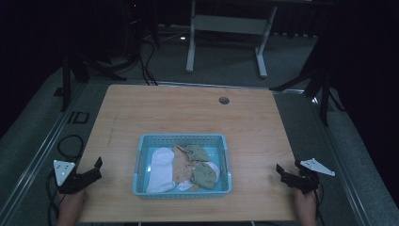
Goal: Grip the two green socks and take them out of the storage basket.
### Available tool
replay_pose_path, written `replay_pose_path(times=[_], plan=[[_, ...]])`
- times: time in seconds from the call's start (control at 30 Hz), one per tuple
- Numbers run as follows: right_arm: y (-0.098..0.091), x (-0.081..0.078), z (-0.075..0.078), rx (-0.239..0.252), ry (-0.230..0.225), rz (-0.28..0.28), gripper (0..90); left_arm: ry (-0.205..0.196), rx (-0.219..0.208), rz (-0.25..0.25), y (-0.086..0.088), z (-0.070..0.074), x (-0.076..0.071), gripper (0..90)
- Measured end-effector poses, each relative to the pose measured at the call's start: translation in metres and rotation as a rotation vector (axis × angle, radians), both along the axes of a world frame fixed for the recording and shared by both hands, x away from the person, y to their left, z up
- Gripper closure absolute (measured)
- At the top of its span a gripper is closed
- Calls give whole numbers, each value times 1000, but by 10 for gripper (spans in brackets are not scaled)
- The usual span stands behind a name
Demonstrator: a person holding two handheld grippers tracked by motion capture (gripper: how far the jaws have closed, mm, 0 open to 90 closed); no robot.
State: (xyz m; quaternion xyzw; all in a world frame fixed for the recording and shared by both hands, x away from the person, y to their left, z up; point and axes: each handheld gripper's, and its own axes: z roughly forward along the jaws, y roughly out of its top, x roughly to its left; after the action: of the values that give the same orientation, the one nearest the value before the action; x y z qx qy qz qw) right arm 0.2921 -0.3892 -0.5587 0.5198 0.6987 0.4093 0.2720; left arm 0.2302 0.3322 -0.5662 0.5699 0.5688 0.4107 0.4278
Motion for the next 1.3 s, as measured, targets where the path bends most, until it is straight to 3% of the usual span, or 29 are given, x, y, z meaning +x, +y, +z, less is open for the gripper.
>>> replay_pose_path(times=[0.27,0.4,0.5,0.67,0.77,0.83,0.9,1.0,1.13,1.3], plan=[[-1,0,0,19,21,19,138,3,16,1,-2,0,0,4],[-4,2,-1,43,58,72,136,1,15,1,-2,0,0,4],[-3,-2,-1,19,47,70,135,1,15,2,-1,0,0,3],[-5,-5,-1,50,38,227,122,3,15,4,-1,0,0,3],[-4,-5,-1,37,55,312,132,3,15,5,-1,0,0,4],[-4,-4,1,56,66,359,132,5,14,5,-1,0,1,3],[-4,-4,4,42,58,390,134,5,14,6,-1,0,1,4],[-3,-2,9,24,82,434,134,5,14,6,-1,0,1,3],[1,1,15,-54,144,460,128,6,12,5,-1,0,1,3],[6,3,22,-96,211,509,125,6,15,5,-2,0,1,3]])
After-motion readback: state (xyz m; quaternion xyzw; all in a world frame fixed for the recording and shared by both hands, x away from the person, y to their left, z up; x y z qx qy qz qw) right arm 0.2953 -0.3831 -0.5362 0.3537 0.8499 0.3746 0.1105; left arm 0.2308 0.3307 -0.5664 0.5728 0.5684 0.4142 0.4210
